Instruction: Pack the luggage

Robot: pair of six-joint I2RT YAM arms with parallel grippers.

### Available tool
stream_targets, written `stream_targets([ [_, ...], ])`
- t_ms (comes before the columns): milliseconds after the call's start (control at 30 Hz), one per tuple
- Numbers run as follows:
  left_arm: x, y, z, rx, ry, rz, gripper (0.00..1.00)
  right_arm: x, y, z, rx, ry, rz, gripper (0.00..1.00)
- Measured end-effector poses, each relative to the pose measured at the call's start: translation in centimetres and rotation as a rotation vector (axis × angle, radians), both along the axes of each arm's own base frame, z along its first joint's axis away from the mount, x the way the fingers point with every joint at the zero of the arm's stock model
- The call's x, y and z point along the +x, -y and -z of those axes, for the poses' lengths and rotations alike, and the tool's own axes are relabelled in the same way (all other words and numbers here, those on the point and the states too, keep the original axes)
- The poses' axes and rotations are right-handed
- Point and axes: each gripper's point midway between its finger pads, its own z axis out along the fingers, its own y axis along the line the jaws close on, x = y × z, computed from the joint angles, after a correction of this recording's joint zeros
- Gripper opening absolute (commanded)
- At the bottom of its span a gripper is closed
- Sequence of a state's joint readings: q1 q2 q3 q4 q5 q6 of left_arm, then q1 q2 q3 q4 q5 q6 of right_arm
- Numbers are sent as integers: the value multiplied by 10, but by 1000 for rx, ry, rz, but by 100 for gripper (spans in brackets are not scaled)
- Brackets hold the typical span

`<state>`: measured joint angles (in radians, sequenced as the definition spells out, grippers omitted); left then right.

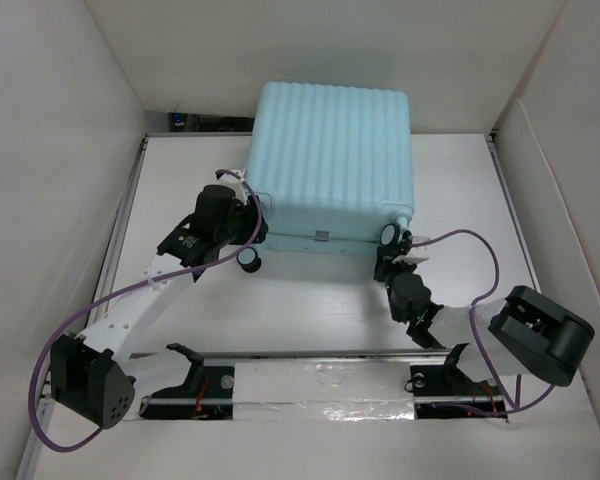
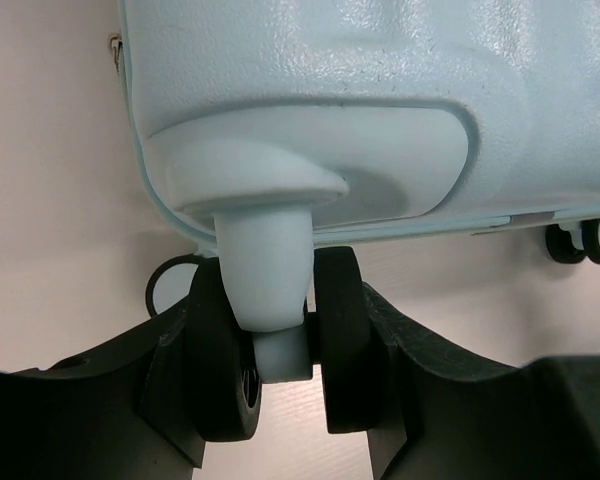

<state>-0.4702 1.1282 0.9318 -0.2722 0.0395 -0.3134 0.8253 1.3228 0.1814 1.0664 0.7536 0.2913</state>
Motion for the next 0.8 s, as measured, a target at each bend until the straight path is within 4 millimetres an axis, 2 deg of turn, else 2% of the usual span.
stream_targets([
  [100,0,-1,1,1,-5,-13,0,-10,-21,5,-12,-4,-2,0],
  [233,-13,21,2,-78,-61,30,0,-31,-97,-4,-48,35,-144,0],
  [300,-19,30,2,-125,-95,43,0,-35,-120,-6,-80,46,-163,0],
  [467,-27,43,-3,-214,-148,58,0,-34,-145,-11,-121,59,-197,0],
  [633,-34,53,-5,-271,-190,73,0,-38,-191,-21,-149,77,-319,0],
  [800,-39,59,-7,-309,-214,87,0,-39,-190,-27,-120,58,-402,0],
])
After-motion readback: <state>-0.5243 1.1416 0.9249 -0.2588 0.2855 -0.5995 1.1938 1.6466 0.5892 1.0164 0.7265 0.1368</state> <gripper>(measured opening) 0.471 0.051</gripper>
